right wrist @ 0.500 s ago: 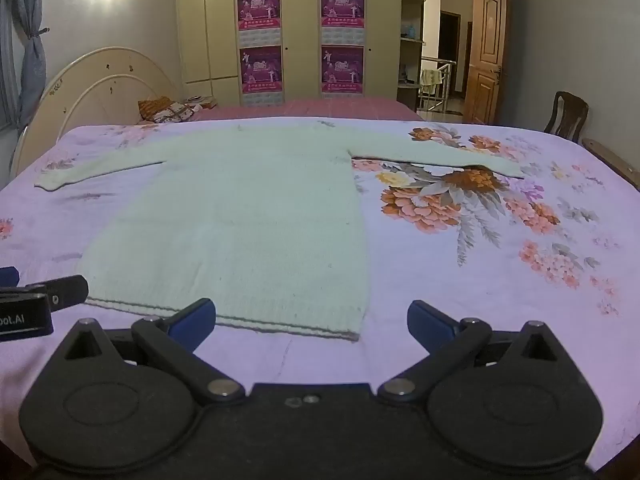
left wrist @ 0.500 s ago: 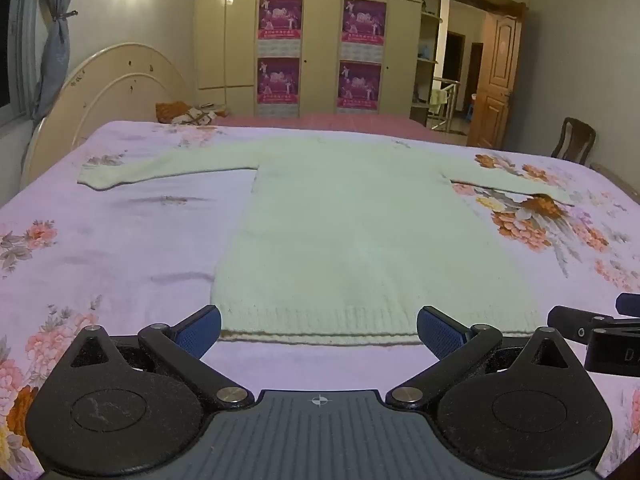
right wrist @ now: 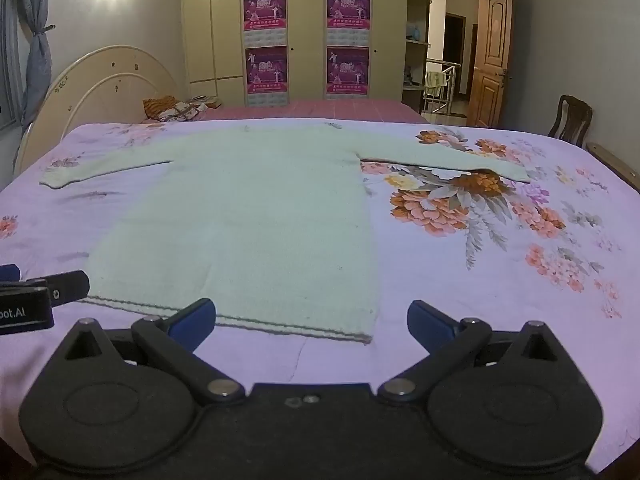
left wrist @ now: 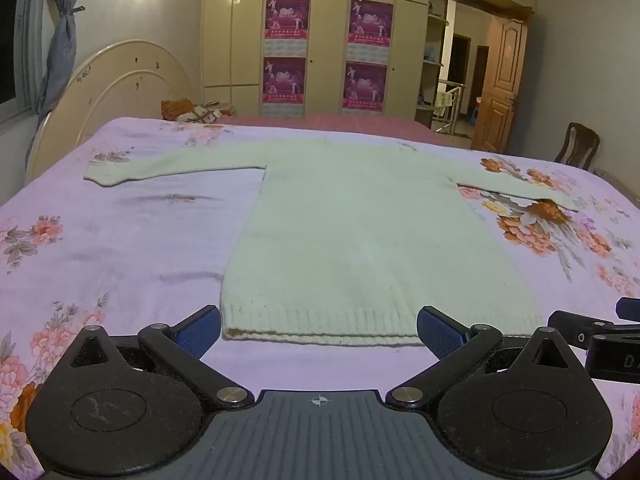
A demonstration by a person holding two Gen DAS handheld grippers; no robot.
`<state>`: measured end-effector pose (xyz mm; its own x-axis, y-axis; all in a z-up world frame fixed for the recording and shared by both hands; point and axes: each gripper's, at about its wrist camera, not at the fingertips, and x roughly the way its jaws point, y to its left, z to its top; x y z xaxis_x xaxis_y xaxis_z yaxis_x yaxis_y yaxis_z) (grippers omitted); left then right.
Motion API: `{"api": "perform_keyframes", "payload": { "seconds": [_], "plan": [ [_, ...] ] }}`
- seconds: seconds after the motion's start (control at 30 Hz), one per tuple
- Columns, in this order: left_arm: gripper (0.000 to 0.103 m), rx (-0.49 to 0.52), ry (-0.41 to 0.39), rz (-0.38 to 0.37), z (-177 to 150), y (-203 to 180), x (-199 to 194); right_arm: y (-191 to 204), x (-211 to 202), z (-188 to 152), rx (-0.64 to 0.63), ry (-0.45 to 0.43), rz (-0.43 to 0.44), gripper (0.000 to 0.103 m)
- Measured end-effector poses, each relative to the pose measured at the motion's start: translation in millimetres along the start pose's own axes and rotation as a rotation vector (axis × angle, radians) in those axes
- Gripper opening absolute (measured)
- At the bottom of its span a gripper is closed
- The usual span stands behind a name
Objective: Fold small clothes
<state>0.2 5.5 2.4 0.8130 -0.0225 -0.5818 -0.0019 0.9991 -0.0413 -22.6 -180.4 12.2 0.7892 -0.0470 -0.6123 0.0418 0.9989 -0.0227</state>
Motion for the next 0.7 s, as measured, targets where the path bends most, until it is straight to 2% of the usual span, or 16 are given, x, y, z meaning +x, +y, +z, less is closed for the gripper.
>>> {"api": "perform_keyframes", "payload": {
  "seconds": [0.7],
  "plan": [
    [0.103,0.012,-0.005,-0.015,-1.7,0.5,-6.7,0.5,-5.7,0.0,0.006,-0.009,-0.013,0.102]
  ]
}}
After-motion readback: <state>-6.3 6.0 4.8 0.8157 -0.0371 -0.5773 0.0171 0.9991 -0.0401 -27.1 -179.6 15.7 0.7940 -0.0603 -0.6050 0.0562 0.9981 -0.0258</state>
